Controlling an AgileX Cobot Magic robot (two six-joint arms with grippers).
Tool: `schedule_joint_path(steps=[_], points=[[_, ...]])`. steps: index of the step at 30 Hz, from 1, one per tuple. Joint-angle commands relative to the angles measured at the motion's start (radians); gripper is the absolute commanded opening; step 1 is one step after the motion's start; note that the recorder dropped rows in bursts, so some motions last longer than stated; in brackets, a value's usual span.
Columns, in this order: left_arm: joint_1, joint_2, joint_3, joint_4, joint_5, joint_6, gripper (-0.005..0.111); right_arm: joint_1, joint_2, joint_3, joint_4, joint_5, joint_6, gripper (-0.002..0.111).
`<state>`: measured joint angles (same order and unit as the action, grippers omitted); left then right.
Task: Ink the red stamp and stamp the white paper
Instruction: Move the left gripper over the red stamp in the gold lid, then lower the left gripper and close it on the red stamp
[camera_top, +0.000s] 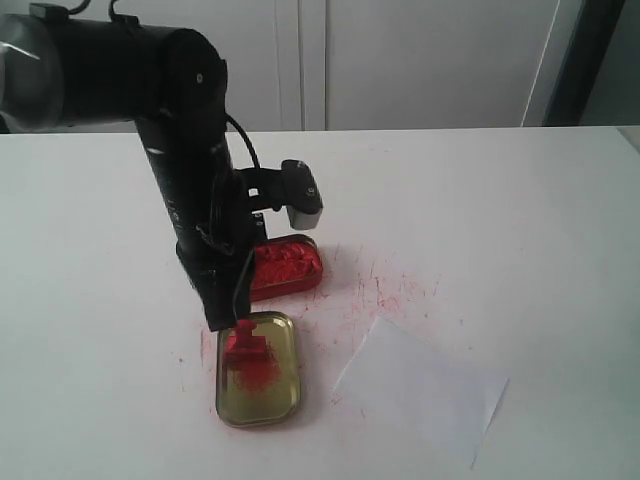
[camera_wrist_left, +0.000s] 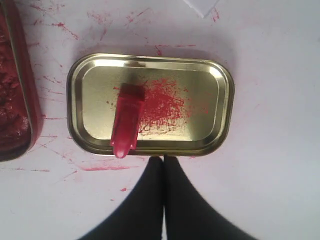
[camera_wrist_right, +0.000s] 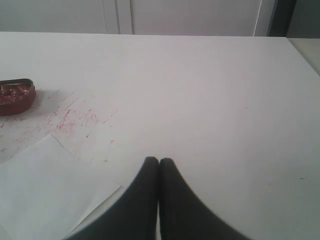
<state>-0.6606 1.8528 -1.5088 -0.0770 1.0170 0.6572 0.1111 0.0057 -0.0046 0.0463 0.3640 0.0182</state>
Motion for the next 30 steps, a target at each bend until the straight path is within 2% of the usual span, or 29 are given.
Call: schedule_joint_path(steps=[1,6,8,13,16,30], points=[[-0.011,0.017,-0.004,0.020,0.021,0.016,0.000,-0.006,-0.006,0.005,-0.001,-0.015,0.004,0.000],[-0.011,0.043,-0.004,0.033,0.000,0.073,0.002,-0.006,-0.006,0.005,-0.001,-0.015,0.004,0.000],[-0.011,0.043,-0.004,0.033,-0.016,0.110,0.009,-0.006,-0.006,0.005,-0.001,-0.015,0.004,0.000],[-0.011,0.045,-0.004,0.027,-0.040,0.128,0.036,-0.006,-0.006,0.005,-0.001,-0.015,0.004,0.000],[-0.011,0.045,-0.004,0.027,-0.047,0.128,0.043,-0.006,-0.006,0.005,-0.001,-0.015,0.004,0.000],[-0.011,0.127,-0.004,0.027,-0.105,0.172,0.045,-0.006,-0.006,0.005,-0.001,-0.015,0.004,0.000]])
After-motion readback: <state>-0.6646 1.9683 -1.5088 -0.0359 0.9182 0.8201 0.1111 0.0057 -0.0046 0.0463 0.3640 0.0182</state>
